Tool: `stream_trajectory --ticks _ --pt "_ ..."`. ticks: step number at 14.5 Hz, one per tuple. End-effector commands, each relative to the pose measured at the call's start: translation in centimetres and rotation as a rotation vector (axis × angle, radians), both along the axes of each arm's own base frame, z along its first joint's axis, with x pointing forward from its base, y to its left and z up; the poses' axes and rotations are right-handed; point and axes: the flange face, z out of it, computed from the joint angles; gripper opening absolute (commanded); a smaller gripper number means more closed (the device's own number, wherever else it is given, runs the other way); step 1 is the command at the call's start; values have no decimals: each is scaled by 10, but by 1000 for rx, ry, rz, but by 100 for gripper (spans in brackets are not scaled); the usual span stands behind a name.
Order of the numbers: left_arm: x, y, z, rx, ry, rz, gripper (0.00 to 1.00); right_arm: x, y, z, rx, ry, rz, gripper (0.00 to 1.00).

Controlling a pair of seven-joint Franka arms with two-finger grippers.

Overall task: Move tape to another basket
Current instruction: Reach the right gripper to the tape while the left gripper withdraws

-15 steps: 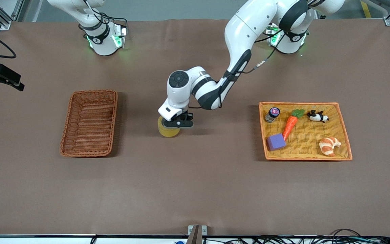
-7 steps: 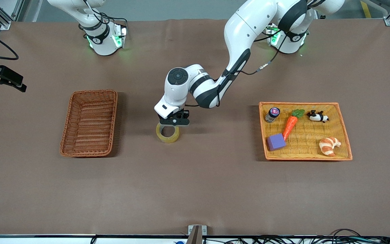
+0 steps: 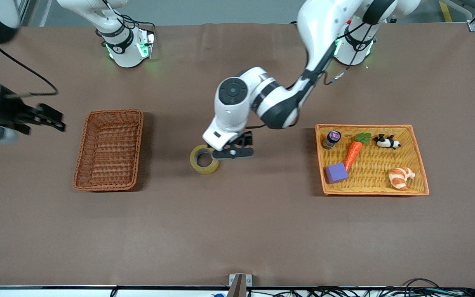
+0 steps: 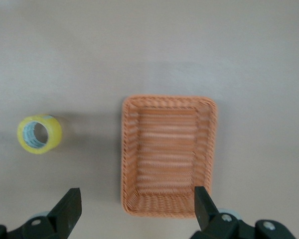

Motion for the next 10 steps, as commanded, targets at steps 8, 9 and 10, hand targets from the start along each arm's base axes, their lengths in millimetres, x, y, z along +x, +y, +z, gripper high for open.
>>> stream_trajectory --ticks 8,9,10 --pt "28 225 121 49 -47 -97 100 -20 224 -209 17 6 91 100" --pt "27 248 134 52 -54 -115 100 -25 235 -227 -14 19 126 100" --pt "23 264 149 57 -61 -130 100 -29 244 -245 -48 32 150 100"
